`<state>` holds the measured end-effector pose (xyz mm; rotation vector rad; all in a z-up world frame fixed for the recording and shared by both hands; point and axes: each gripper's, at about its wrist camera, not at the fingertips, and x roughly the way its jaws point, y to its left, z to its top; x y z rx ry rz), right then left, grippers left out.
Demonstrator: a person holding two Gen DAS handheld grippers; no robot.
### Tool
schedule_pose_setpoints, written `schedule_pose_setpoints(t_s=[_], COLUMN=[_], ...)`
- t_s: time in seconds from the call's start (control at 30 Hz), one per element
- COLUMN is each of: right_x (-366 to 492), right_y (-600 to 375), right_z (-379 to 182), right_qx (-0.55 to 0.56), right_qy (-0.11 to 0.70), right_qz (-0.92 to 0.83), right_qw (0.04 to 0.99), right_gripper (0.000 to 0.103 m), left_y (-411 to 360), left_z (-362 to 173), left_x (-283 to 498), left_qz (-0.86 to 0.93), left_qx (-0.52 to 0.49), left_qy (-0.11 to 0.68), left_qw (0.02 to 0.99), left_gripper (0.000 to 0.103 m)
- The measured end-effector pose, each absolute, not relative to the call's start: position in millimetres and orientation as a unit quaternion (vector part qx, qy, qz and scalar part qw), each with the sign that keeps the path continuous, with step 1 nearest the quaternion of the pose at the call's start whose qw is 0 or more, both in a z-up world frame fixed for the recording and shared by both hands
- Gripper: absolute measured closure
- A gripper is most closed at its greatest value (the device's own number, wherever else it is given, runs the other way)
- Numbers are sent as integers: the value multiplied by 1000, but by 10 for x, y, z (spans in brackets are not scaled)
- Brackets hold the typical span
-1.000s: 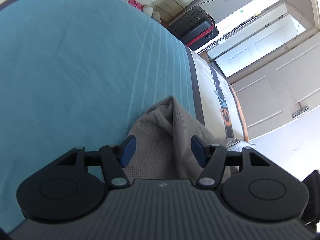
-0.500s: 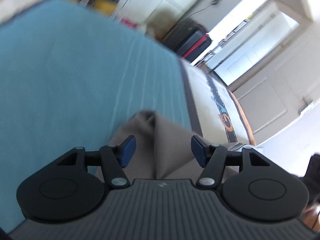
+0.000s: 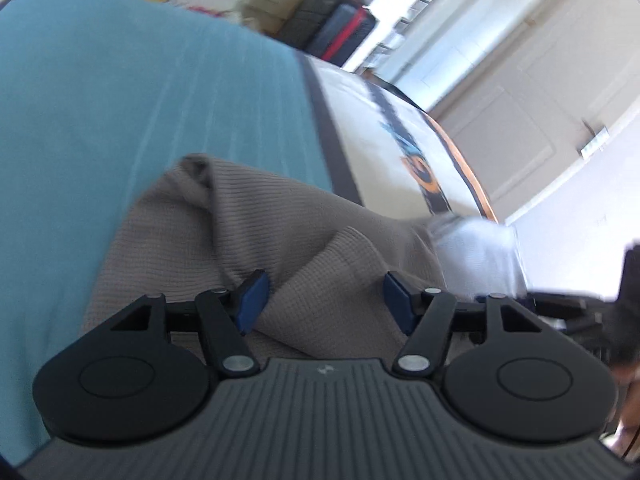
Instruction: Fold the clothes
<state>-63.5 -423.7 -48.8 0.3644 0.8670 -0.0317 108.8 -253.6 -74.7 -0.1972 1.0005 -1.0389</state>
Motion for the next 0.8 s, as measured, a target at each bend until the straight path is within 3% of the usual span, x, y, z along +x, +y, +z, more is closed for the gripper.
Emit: schedule_pose_setpoints(t_s=[0.03, 0.1, 0.2, 0.4, 0.5, 0.57, 0.7, 0.8], right_x=[-647, -661, -717, -816, -802, -758, -691, -772], right_y=[-4254, -4283, -4369, -4429, -4309, -4202, -3909, -3656], right_z=[-500, -548, -640, -711, -639, -612, -646, -797], right_qx=[181, 191, 233, 266, 224, 185, 60, -38], right_qy=[417, 414, 411, 388, 377, 377, 402, 447], right_qz=[-19, -26, -43, -73, -62, -56, -30, 21], right_qw=[890, 889, 880, 879, 896, 906, 913, 893], right_gripper=[41, 41, 41, 42, 66, 92, 94, 94], left_y=[-2555, -2595, -2543, -2205, -2099, -2042, -1953, -1853], left_z=[-751, -759, -751, -536, -459, -469, -518, -551], left_x=[1065, 1018, 989, 842, 815, 802, 805, 897], left_qz=[-480, -490, -502, -518, -519, -513, -492, -470], left_qx=[-84, -72, -74, -77, -81, -67, -30, -50], left_qy=[455, 451, 456, 439, 440, 452, 486, 509], left_qw=[745, 743, 731, 730, 728, 727, 721, 720], left_gripper=[47, 80, 101, 101, 97, 96, 73, 72])
